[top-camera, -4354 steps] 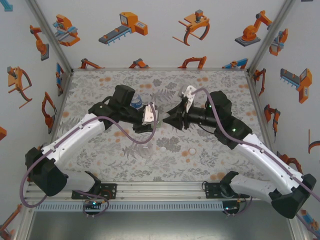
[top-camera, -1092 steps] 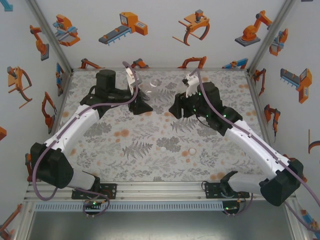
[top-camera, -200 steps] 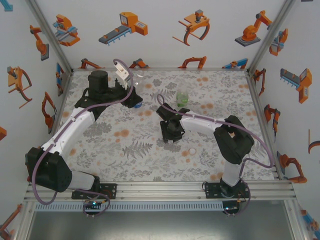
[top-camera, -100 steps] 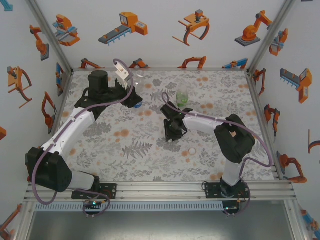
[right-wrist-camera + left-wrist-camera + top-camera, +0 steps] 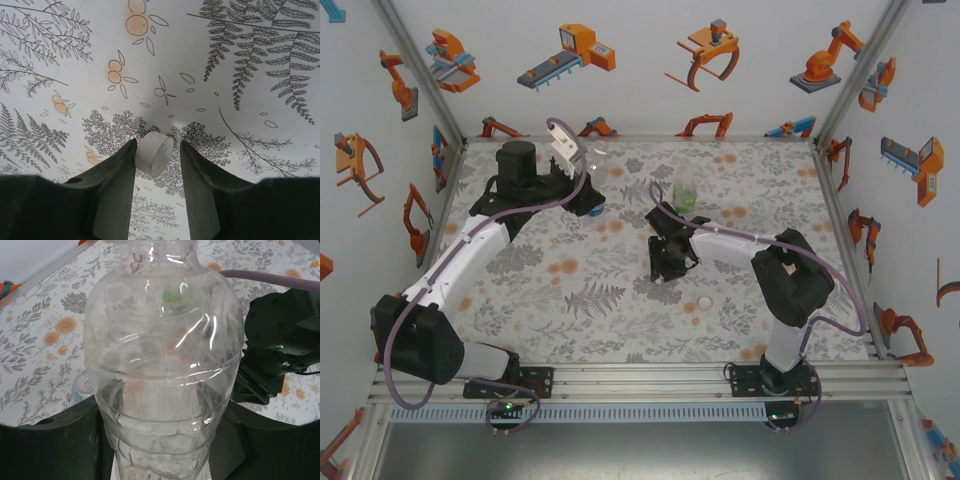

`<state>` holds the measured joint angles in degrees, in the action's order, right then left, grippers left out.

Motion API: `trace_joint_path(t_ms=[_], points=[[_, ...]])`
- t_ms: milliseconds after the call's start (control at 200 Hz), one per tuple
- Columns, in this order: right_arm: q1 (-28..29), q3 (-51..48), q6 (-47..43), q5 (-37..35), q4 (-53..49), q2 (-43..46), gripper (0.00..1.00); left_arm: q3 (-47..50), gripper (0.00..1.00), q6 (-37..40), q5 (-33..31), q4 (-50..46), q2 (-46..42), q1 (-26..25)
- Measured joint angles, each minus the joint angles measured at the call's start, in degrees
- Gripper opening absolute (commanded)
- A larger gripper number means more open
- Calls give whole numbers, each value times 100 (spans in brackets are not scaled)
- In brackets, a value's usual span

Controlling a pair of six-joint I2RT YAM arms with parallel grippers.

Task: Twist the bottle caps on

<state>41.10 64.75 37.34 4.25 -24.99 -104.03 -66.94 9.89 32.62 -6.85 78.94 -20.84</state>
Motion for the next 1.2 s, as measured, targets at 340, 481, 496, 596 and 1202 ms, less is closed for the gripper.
trace_joint_path(t_ms=[340, 481, 496, 596, 1202], points=[[-157, -7, 17, -35, -7, 11, 38, 0, 0, 0, 0, 0, 0, 0], [-186, -24, 15, -48, -7, 22, 35, 0, 0, -2, 2, 0, 0, 0], [-188, -26, 15, -48, -7, 22, 35, 0, 0, 0, 2, 0, 0, 0], [-210, -37, 15, -44, -13, 24, 32, 0, 0, -2, 13, 0, 0, 0], [-1023, -1882, 1132, 2203, 2610, 555, 32, 0, 0, -17, 39, 0, 0, 0]])
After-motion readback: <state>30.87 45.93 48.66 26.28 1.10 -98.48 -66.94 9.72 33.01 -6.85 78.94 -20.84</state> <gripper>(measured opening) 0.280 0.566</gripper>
